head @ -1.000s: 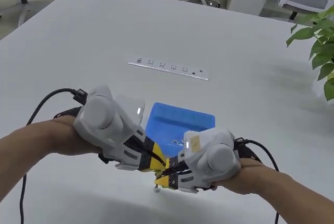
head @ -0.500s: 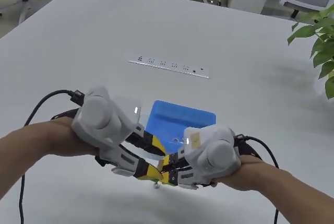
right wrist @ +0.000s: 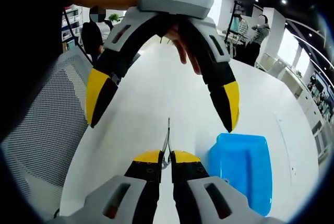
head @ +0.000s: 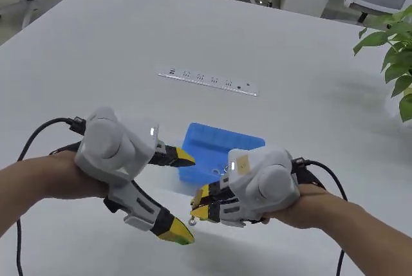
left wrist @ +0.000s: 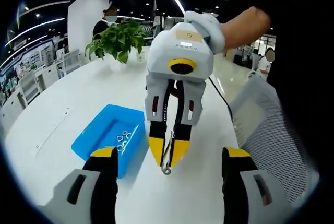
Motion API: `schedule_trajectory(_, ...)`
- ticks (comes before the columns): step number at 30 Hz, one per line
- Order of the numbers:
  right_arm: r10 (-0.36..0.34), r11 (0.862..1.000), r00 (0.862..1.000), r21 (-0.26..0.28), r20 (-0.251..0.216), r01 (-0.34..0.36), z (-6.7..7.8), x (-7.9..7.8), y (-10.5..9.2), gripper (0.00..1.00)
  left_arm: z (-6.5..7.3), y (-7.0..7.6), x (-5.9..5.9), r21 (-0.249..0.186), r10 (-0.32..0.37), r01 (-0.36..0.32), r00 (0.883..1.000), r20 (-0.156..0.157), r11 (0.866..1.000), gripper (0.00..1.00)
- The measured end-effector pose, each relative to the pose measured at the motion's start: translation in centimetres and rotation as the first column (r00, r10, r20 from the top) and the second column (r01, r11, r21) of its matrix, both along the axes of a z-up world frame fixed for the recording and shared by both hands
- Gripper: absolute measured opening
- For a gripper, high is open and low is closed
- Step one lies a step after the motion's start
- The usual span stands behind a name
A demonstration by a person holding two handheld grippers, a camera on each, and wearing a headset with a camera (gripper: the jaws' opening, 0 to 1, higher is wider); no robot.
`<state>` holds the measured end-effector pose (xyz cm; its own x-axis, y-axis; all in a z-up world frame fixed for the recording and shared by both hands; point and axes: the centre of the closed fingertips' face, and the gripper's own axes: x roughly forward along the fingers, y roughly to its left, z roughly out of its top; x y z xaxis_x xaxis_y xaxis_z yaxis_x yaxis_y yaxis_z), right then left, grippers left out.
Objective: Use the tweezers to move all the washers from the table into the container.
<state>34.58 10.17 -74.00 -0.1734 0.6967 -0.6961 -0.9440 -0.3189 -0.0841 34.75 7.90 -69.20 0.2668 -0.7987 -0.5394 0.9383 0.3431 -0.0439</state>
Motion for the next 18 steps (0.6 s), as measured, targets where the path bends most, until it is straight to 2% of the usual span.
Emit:
schedule_trajectory(6, -0.005, 1.0, 1.0, 0.005, -0.001, 0.005, 1.1, 0.3, -0.2, 0.07, 0.2, 0.4, 0.2, -0.019, 0.035, -0.035, 0.999, -0.005, 0.999, 0.99)
schedule_trajectory(10, -0.007, 1.0, 1.0, 0.004, -0.008, 0.007, 1.8, 0.3, -0.4, 0.07, 0.5, 0.8, 0.4, -0.042, 0.051, -0.052, 0.999, -0.005, 0.998, 0.99)
schedule_trajectory(18, -0.005, 1.0, 1.0, 0.0, -0.005, 0.005, 2.9, 0.6, -1.0, 0.07, 0.5, 1.2, 0.4, -0.054, 0.066, -0.066, 0.998, -0.004, 0.996, 0.99)
